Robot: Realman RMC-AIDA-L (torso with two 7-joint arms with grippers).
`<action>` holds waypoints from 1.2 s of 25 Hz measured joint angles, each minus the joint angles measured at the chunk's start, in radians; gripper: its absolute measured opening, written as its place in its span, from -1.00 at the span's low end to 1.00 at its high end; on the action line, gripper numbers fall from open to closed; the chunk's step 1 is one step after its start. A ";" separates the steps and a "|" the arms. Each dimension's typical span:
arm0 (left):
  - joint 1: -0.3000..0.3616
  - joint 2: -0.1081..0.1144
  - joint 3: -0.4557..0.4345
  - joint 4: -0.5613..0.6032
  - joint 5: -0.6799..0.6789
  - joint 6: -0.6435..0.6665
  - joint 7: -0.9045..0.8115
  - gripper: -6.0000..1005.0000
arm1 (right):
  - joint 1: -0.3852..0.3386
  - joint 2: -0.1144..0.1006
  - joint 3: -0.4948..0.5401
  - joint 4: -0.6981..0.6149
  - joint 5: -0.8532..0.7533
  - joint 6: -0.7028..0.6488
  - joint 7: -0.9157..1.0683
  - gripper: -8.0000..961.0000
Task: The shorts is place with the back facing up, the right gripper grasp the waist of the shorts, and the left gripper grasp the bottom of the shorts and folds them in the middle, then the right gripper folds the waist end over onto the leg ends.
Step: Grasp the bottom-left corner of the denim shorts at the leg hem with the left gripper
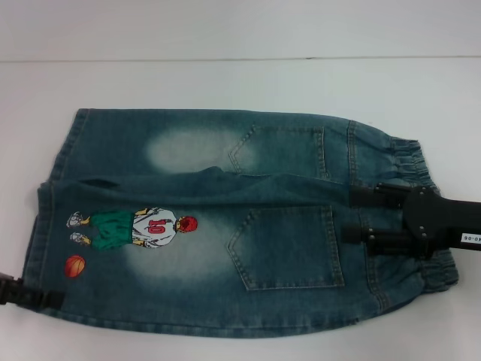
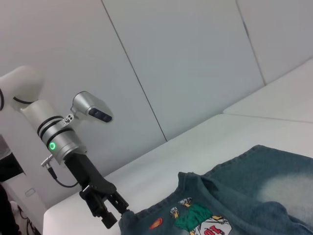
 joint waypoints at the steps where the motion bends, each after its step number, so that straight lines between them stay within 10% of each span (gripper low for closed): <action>1: 0.001 0.000 0.001 0.000 0.001 0.002 0.000 0.86 | 0.000 0.000 0.001 0.000 0.000 -0.001 0.000 0.78; 30: 0.003 -0.015 0.003 -0.005 -0.002 0.006 0.011 0.86 | -0.003 0.000 0.016 -0.002 0.000 -0.020 -0.007 0.77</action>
